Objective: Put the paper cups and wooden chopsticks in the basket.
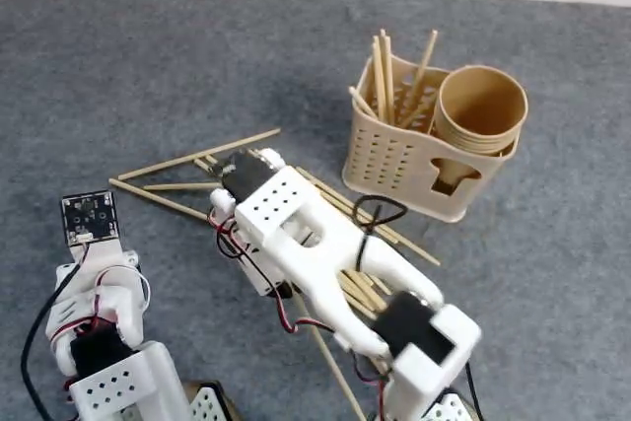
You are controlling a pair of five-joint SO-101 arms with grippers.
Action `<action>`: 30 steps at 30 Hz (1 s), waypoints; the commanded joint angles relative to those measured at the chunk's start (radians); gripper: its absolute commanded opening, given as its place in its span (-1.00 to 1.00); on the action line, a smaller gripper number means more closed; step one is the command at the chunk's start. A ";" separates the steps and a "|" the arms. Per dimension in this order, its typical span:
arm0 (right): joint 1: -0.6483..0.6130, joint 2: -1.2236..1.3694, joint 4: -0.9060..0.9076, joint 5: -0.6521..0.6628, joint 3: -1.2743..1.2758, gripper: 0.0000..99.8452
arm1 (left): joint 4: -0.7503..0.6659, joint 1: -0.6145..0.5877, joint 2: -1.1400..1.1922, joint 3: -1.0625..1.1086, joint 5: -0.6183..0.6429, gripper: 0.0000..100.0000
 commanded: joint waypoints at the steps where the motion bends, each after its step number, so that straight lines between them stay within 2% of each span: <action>1: 0.002 -0.166 0.018 0.011 -0.021 -0.99 | -0.015 -0.002 -0.008 -0.002 0.008 -0.78; 19: 0.177 -0.582 -0.202 0.005 0.157 -0.99 | -0.015 -0.002 -0.008 -0.002 0.008 -0.78; 25: 0.183 -0.771 -0.344 -0.173 0.309 -0.99 | -0.017 -0.002 -0.008 -0.002 0.008 -0.78; 30: 0.183 -0.941 -0.568 -0.242 0.529 -0.99 | -0.014 0.016 -0.008 -0.002 0.008 -0.78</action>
